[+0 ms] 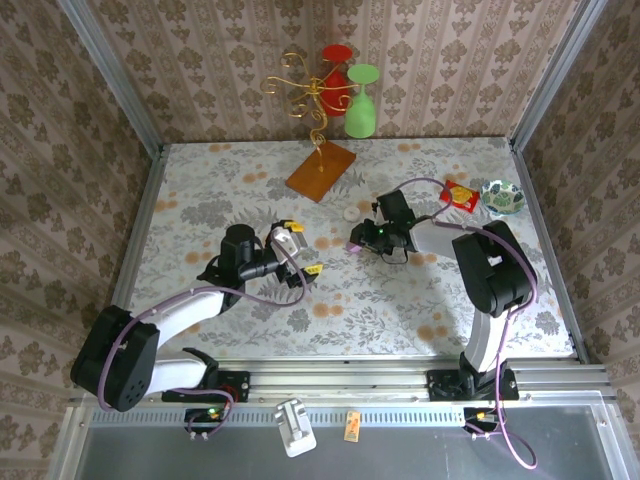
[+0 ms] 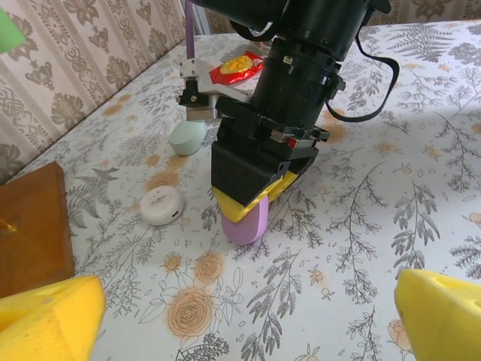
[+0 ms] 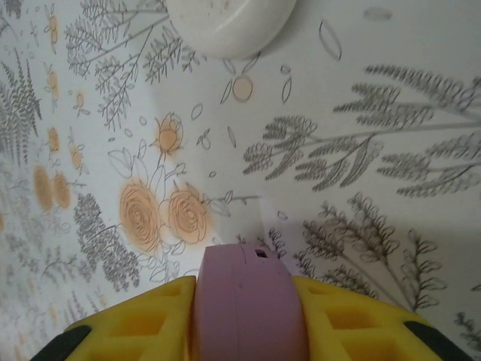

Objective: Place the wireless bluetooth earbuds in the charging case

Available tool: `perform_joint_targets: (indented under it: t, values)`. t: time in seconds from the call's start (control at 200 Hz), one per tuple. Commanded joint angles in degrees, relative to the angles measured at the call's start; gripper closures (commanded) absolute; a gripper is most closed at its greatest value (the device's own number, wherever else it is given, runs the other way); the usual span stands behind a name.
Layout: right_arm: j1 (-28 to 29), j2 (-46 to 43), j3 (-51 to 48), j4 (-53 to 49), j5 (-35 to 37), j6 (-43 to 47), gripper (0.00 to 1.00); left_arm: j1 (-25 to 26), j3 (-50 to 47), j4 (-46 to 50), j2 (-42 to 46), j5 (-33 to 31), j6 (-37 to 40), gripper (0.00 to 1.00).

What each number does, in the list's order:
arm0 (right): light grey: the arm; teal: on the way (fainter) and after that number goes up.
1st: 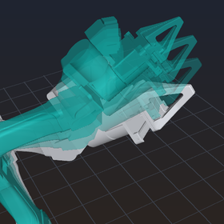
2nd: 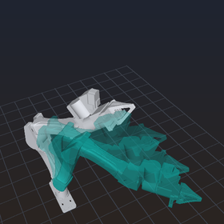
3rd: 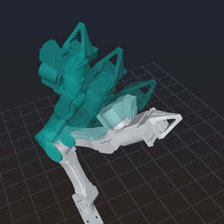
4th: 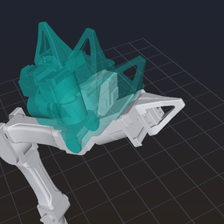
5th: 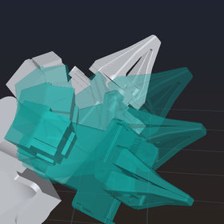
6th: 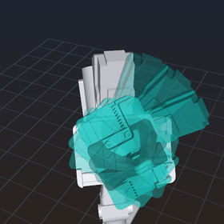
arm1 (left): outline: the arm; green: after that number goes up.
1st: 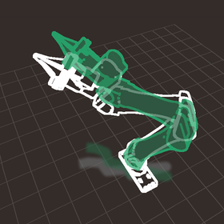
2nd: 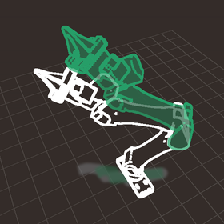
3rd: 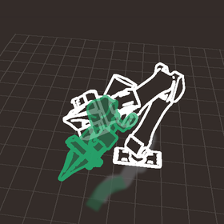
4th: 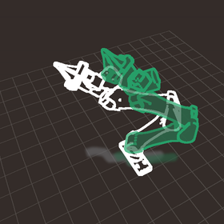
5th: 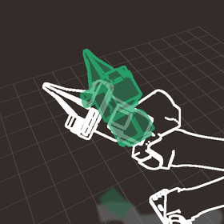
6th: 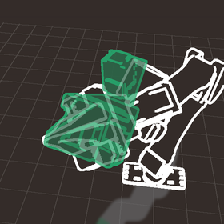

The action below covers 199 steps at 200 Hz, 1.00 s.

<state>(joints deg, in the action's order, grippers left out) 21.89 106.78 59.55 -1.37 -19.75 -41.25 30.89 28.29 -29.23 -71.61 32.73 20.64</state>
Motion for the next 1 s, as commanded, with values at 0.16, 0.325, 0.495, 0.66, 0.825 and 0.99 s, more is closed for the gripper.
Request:
perform_joint_targets:
  t: [0.16, 0.325, 0.495, 0.66, 0.825, 0.99]
  values:
    - [-1.0, -3.6, 1.1, -8.2, 12.4, 6.4, 0.29, -9.0, -3.5, -14.4, 1.6, -1.0, -16.4, 0.0]
    - [-2.1, -11.1, 1.0, -11.6, 21.7, 13.3, 0.16, -13.3, -5.3, -15.1, 4.3, -10.5, -18.2, 0.0]
    - [-3.9, -21.8, -3.8, -7.6, 33.4, 22.4, 0.06, -16.1, -5.2, -7.8, 7.2, -28.3, -16.2, 0.0]
    - [-8.5, -32.8, -14.6, 4.7, 41.0, 31.4, 0.01, -18.6, -7.6, -5.0, 8.8, -39.6, -9.7, 0.0]
    - [-13.8, -36.5, -25.2, 16.6, 41.0, 36.2, 0.0, -23.5, -11.1, -13.4, 2.5, -39.1, -10.8, 0.0]
    - [-19.2, -32.5, -32.8, 29.6, 34.2, 36.3, 0.0, -27.6, -12.3, -28.7, -10.1, -34.9, -15.1, 0.0]
